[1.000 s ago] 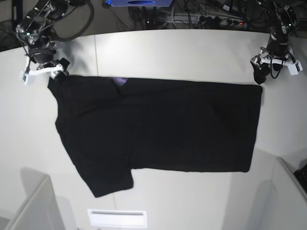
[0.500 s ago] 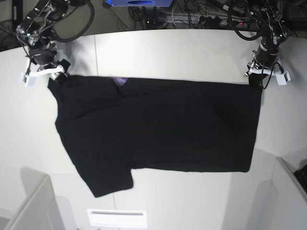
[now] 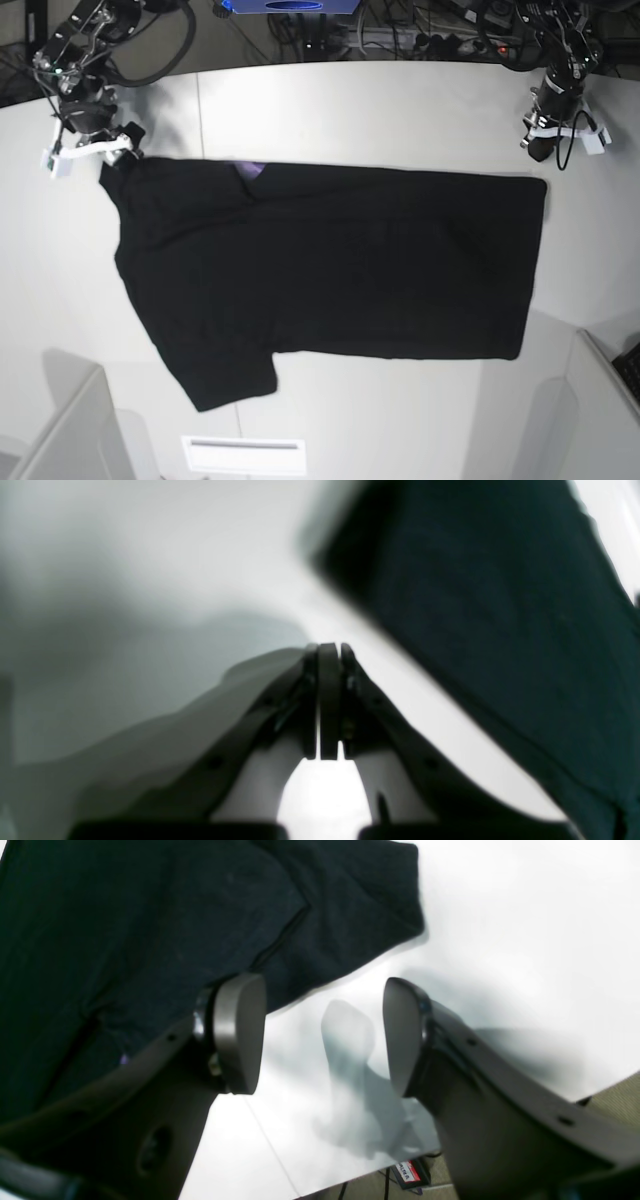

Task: Fold the T-shirt properly
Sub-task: 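Release the left gripper and reposition it on the shoulder edge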

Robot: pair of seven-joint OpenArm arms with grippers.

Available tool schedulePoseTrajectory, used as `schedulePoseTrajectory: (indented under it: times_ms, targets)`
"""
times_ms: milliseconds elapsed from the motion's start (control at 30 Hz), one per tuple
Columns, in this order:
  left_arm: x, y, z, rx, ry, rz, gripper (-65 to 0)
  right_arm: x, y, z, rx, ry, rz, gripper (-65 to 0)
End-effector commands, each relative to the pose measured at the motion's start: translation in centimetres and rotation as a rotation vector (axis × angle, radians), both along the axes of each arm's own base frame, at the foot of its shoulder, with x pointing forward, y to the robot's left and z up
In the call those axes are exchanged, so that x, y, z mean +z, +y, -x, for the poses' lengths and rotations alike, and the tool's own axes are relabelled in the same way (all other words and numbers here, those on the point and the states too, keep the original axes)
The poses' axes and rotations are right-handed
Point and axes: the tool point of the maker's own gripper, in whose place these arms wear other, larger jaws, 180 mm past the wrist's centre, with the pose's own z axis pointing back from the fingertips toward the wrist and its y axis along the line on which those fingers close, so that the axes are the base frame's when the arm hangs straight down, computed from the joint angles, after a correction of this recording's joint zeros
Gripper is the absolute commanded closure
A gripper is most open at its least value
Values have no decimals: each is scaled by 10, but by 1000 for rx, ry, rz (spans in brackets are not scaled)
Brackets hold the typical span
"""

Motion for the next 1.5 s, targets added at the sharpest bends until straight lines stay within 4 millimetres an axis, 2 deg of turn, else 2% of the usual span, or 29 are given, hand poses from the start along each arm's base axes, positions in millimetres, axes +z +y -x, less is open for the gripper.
schedulePoseTrajectory:
  times_ms: [0, 200, 400, 467, 600, 800, 967, 1467]
  targets:
    - [8, 5, -9, -5, -25, -15, 0, 11, -4, -8, 4, -43, 20, -350]
    - [6, 2, -13, -7, -27, -6, 0, 11, -3, -9, 6, -44, 17, -350]
    - [12, -2, -26, -25, -46, 4, 0, 12, -4, -8, 1, -45, 20, -350]
    - [18, -5, -36, -41, -59, 10, 0, 12, -5, -8, -2, -44, 21, -350]
    - [21, 0, -42, 13, -56, 28, 0, 12, -5, -8, -2, -44, 21, -350]
    - [36, -20, -64, -52, -101, 21, 0, 11, -5, -6, -1, -41, 21, -350]
    - [34, -29, -72, -52, -89, 40, 0, 11, -5, -6, -1, -41, 21, -350]
    - [57, -33, -104, -59, -171, 42, 0, 12, -5, -9, 2, -46, 21, -348]
